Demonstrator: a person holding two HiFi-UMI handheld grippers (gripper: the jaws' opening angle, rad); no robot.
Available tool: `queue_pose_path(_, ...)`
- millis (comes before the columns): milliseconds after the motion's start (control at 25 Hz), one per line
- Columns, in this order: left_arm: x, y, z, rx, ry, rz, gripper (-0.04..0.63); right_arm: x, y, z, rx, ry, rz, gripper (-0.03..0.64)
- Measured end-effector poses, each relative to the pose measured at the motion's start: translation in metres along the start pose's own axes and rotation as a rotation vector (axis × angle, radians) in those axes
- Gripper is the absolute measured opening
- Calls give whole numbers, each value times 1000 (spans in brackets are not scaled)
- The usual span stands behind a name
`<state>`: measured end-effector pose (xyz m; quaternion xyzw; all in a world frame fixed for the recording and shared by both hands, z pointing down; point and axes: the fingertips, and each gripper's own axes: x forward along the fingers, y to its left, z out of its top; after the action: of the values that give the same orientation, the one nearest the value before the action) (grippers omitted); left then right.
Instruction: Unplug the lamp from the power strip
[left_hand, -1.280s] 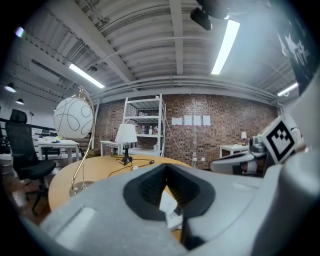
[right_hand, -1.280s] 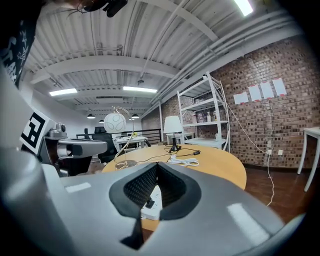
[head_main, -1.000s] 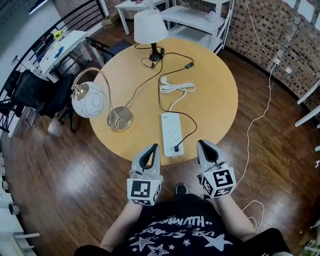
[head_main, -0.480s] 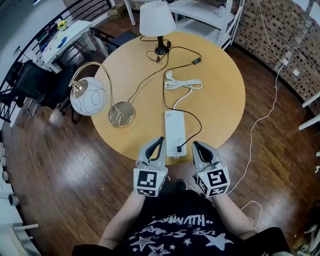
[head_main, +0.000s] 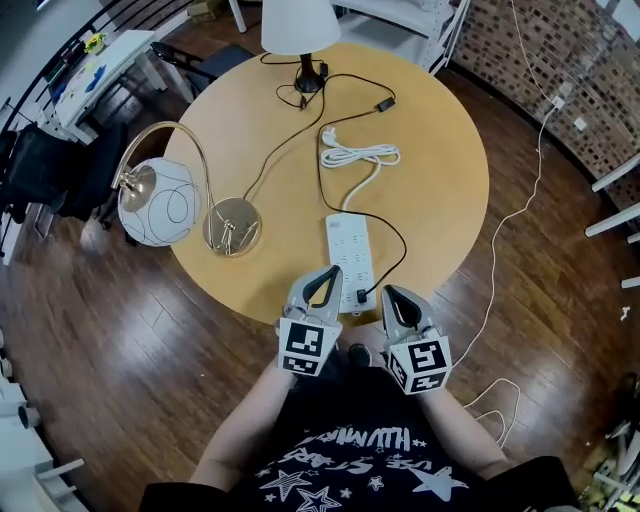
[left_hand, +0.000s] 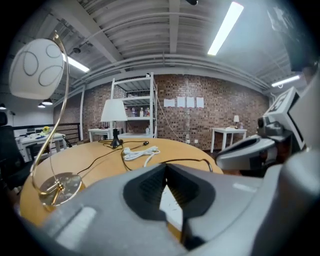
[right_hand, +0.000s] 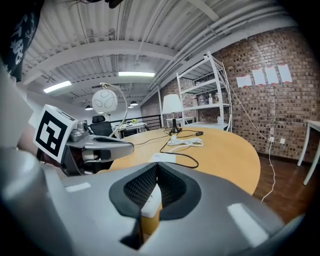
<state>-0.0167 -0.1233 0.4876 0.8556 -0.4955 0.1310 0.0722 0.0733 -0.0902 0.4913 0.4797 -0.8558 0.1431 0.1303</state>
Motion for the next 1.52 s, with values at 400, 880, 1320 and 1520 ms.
queue_pose_path(400,34,-2,-41,4,127,-88,3,5,7,-25,9,63,-18,9)
queue_pose_path(880,47,-6,-62,-4,203,-155,3,7,16,-47,-9,128,2,9)
queue_pose_path(1320,48,-8,-66,-11,210,-154,3,7,23,-48,-18,122,28,9)
queue_pose_path(1520,48,-7,-66,-18,194,-152,3,7,35,-51,-12,123,81,27)
